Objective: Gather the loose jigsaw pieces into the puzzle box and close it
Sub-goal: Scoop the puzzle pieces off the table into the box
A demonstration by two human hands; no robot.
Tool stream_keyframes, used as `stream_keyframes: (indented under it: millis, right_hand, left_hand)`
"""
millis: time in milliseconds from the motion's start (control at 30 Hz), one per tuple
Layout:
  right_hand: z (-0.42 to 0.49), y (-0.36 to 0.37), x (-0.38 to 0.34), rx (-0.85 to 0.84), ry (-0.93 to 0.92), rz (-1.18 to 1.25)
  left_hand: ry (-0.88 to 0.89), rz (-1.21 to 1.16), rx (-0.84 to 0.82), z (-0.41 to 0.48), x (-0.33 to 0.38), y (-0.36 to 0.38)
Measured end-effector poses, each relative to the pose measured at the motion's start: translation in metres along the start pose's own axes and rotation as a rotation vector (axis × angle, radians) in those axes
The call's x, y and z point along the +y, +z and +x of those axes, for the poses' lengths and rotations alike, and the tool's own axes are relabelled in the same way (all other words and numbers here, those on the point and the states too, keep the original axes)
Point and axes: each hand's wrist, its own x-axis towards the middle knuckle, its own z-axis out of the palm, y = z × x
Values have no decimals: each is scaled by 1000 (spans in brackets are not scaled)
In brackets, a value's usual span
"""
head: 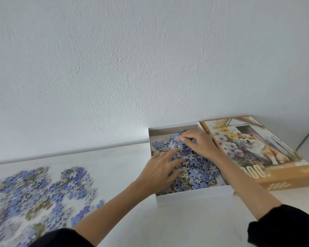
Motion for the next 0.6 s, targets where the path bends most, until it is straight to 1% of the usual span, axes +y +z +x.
stream_keyframes:
  millis: [100,133,200,300,333,400,467,533,600]
  right_hand:
    - [1,4,6,-13,33,-42]
    - [1,4,7,-3,40,-52]
    - [0,3,6,20,21,-54]
    - [-1,2,1,26,-23,3]
    - [-1,2,0,6,-25,-7]
    - [-2,4,1,-9,-38,-104]
    - [-2,4,1,21,-11,-166]
    - [-2,-1,-2,53,45,-108]
    - [0,-6,-8,82,59,-54]
  left_hand:
    - [-90,12,-119,-2,-4,0]
    - [-112,13,-126,-1,-4,1]
    - [-134,-13,-91,0,-5,1]
    - [-94,-5,-17,-1,-4,4]
    - [-96,3,-16,-1,-5,4]
    - [-128,-2,-49,-2,-5,1]
    - [-145,-39,-48,-4,-6,-2]
    - [-127,-78,-39,-7,-8,-8]
    - [-113,-112,-13,-12,-11,-14]
